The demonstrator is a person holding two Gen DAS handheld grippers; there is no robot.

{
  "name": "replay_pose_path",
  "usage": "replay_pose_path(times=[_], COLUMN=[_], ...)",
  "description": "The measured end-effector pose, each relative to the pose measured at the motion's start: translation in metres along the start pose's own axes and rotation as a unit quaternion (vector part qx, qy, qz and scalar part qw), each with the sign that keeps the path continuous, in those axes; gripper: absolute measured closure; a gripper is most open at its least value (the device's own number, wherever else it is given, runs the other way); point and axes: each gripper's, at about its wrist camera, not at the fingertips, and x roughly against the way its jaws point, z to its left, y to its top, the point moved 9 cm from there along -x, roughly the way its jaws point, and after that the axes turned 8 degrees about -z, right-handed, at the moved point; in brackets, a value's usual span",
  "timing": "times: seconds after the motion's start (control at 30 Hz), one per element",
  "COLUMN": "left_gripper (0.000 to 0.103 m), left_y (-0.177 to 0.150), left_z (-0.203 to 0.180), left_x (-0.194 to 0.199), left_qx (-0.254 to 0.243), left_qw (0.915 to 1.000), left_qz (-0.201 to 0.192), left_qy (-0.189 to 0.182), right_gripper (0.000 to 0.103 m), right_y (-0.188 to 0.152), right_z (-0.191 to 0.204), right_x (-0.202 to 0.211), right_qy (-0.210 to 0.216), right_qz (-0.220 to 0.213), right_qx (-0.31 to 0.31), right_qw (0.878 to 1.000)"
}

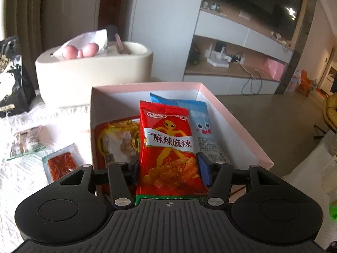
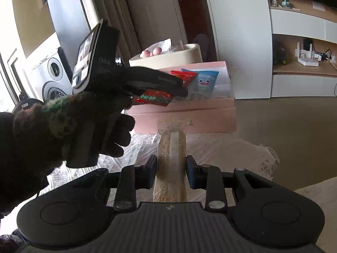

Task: Organize snacks
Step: 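Drop the red packet from the left tool while the right tool holds the bread stick, then lower the bread stick into the pink box and open the right tool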

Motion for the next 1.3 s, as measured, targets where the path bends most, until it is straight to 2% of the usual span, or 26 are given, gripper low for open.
replay_pose_path(times=[0.1, 0.23, 0.37, 0.5, 0.57, 0.73, 0.83, 0.93, 1.0, 1.13, 1.3], left_gripper=[0.045, 0.048, 0.048, 0.048, 0.048, 0.049, 0.050, 0.050, 0.050, 0.050, 0.051], left_y=[0.005, 0.009, 0.011, 0.012, 0.008, 0.002, 0.005, 0.005, -0.002, -0.027, -0.043], left_z=[0.008, 0.012, 0.008, -0.004, -0.013, -0.014, -0.006, 0.010, 0.017, 0.025, 0.043], left_x=[0.004, 0.028, 0.050, 0.065, 0.062, 0.056, 0.066, 0.090, 0.100, 0.108, 0.107], left_qx=[0.034, 0.055, 0.048, 0.014, -0.007, 0.005, 0.030, 0.080, 0.086, 0.064, 0.097], left_qw=[0.9991, 0.9963, 0.9944, 0.9907, 0.9928, 0.9948, 0.9935, 0.9883, 0.9887, 0.9943, 0.9936], left_qz=[-0.010, -0.065, -0.094, -0.133, -0.115, -0.096, -0.104, -0.124, -0.118, -0.082, -0.056], left_qy=[-0.022, -0.010, -0.009, -0.024, -0.032, -0.035, -0.036, -0.038, -0.032, -0.021, -0.015], right_gripper=[0.074, 0.074, 0.074, 0.074, 0.074, 0.074, 0.074, 0.074, 0.074, 0.074, 0.074], right_y=[-0.001, -0.007, -0.012, -0.013, -0.012, -0.013, -0.012, -0.005, 0.003, 0.039, 0.105], right_z=[-0.001, -0.001, 0.001, 0.004, 0.006, 0.008, 0.006, 0.004, 0.003, 0.005, 0.001], right_x=[-0.008, -0.014, -0.017, -0.017, -0.020, -0.017, -0.015, -0.013, -0.014, -0.024, -0.054], right_qy=[0.000, 0.002, 0.003, 0.003, 0.003, 0.004, -0.001, -0.009, -0.014, -0.024, -0.047], right_qz=[0.007, 0.015, 0.021, 0.021, 0.023, 0.020, 0.020, 0.014, 0.008, -0.017, -0.067], right_qx=[-0.008, -0.019, -0.022, -0.024, -0.025, -0.024, -0.024, -0.019, -0.015, 0.021, 0.049], right_qw=[1.000, 1.000, 1.000, 0.999, 0.999, 0.999, 1.000, 1.000, 1.000, 0.999, 0.995])
